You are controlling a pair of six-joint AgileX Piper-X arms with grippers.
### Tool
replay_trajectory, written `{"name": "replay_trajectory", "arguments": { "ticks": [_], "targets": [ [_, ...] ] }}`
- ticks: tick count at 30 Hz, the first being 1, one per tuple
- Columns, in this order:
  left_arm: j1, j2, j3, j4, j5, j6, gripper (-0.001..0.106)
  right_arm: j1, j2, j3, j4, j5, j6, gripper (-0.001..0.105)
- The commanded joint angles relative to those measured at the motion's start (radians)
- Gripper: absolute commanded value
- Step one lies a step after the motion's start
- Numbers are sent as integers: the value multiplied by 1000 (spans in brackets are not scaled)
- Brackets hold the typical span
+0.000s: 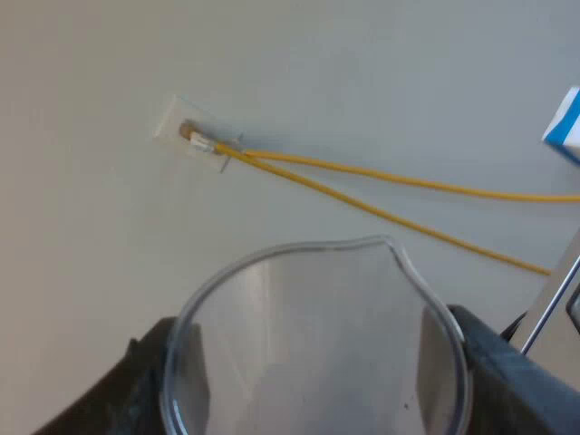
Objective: Pour the beans into the coffee machine
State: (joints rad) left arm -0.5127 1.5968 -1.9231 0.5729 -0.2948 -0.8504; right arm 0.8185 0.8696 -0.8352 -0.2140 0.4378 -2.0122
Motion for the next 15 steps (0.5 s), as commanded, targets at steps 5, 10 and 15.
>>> {"name": "replay_trajectory", "arguments": {
  "ticks": [5,10,15],
  "targets": [
    [-38,-8,-9,-19,-19,185,1,-4,-4,-9,-15,14,-10,74],
    [-46,-7,-9,-33,15,200,1,-4,-4,-9,-15,14,-10,74],
    [-51,-7,-7,-36,28,207,1,-4,-4,-9,-15,14,-10,74]
  ]
}}
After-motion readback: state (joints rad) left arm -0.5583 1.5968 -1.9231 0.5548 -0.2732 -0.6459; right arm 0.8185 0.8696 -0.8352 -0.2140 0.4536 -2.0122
